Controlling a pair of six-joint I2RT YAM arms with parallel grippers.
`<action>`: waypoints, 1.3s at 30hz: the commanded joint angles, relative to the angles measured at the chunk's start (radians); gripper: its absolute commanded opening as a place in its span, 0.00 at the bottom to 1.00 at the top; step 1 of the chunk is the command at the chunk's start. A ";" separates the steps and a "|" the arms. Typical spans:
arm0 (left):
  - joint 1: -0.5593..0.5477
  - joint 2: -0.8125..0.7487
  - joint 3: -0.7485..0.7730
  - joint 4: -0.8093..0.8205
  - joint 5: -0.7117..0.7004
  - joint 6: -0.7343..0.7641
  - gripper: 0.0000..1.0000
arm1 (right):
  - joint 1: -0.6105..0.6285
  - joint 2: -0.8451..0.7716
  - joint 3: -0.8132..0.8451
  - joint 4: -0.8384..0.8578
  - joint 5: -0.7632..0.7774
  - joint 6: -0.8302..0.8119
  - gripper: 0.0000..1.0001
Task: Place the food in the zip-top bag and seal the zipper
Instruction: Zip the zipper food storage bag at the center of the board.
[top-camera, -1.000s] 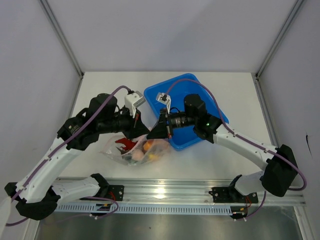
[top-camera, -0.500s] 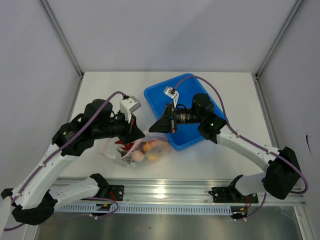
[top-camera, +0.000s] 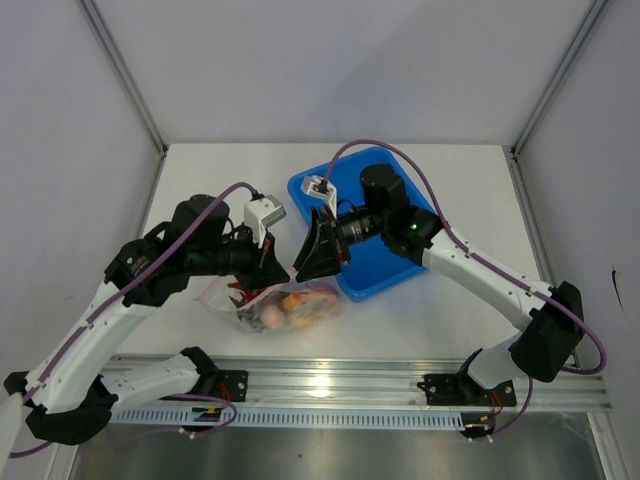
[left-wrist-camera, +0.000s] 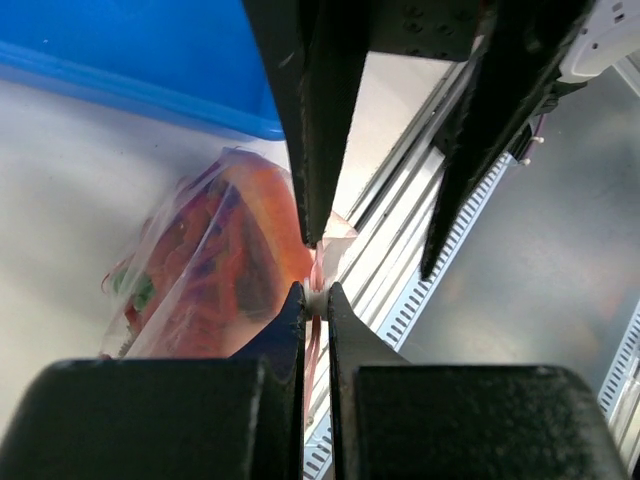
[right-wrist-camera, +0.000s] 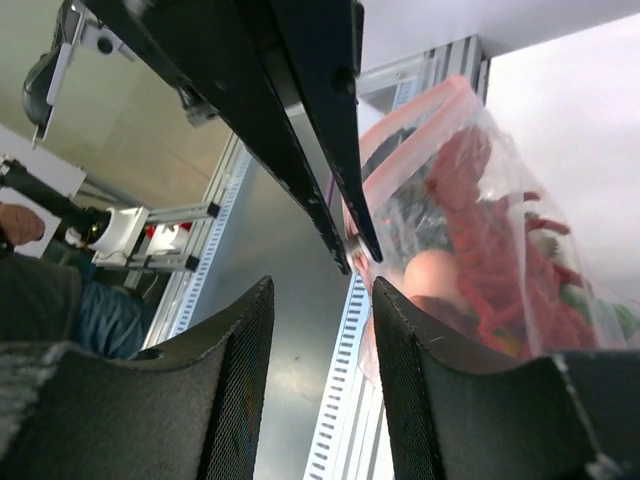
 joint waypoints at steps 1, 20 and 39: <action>0.011 0.017 0.063 0.024 0.044 0.025 0.00 | 0.014 0.031 0.038 -0.110 -0.071 -0.081 0.46; 0.028 0.031 0.083 0.022 0.093 0.027 0.01 | 0.094 0.125 0.116 -0.163 -0.009 -0.127 0.19; 0.029 -0.008 0.027 -0.053 -0.007 0.053 0.02 | -0.071 -0.086 -0.218 0.475 0.188 0.342 0.00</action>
